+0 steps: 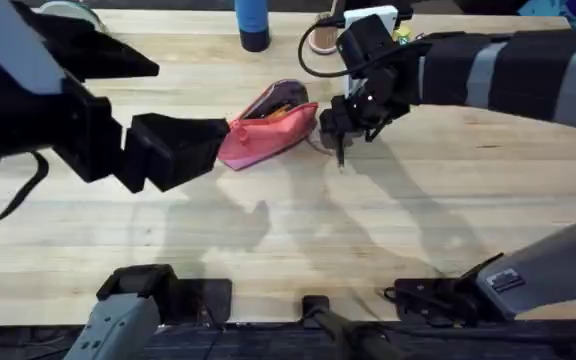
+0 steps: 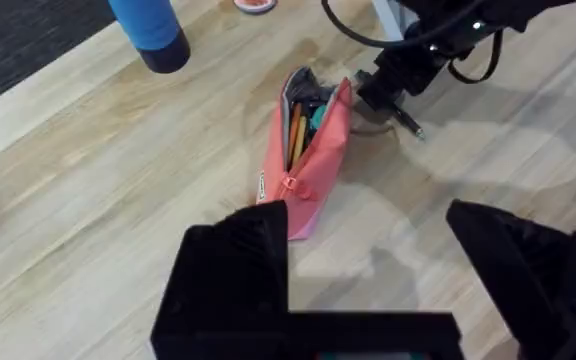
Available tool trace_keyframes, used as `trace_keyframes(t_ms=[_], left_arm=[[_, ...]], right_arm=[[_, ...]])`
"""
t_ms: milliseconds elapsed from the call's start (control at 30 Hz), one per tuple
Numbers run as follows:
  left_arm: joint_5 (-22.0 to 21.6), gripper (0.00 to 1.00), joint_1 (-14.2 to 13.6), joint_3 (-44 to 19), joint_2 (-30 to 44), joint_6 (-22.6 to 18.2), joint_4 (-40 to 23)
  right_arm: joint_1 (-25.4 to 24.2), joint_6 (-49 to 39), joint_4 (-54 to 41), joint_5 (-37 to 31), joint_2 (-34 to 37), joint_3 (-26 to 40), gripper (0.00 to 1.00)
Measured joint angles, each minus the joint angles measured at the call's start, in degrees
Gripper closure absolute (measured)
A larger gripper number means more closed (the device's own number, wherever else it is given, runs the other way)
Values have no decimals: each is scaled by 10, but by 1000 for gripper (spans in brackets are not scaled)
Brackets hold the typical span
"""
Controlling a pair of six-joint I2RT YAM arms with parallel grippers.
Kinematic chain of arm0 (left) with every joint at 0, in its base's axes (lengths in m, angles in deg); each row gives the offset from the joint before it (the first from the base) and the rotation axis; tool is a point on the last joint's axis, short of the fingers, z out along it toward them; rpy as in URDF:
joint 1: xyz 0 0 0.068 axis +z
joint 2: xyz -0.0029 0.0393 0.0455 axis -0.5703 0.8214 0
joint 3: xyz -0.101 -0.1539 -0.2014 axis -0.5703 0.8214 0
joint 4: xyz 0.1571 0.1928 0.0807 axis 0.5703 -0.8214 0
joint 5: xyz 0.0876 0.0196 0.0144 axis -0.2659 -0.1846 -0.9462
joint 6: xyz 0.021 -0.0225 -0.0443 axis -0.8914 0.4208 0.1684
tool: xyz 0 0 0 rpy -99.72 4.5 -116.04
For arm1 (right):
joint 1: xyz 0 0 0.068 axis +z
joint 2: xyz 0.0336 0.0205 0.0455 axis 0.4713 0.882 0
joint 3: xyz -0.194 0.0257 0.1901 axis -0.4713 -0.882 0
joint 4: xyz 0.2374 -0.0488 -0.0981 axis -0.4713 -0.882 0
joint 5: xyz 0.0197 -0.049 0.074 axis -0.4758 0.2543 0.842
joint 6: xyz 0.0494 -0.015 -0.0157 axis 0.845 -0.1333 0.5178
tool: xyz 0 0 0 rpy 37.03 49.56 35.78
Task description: Unzip the bag, pick up the pens from the table one at a time and place them inside, then zip the bag closed.
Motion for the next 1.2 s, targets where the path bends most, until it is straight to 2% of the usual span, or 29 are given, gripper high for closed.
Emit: trace_keyframes(t_ms=[133, 267, 367, 400, 867, 1200], left_arm=[[0, 7, 0, 0, 0, 0, 0], [0, 7, 0, 0, 0, 0, 0], [0, 7, 0, 0, 0, 0, 0], [0, 7, 0, 0, 0, 0, 0], [0, 7, 0, 0, 0, 0, 0], [0, 7, 0, 0, 0, 0, 0]], right_arm=[[0, 0, -1, -2, 0, 0, 701], [0, 0, -1, -5, 0, 0, 795], [0, 0, -2, -11, 0, 1, 946], [-1, 0, -2, -12, 0, 2, 958], [-2, -30, -13, -4, -3, 32, 964], [-2, -45, -10, -40, -58, 83, 970]])
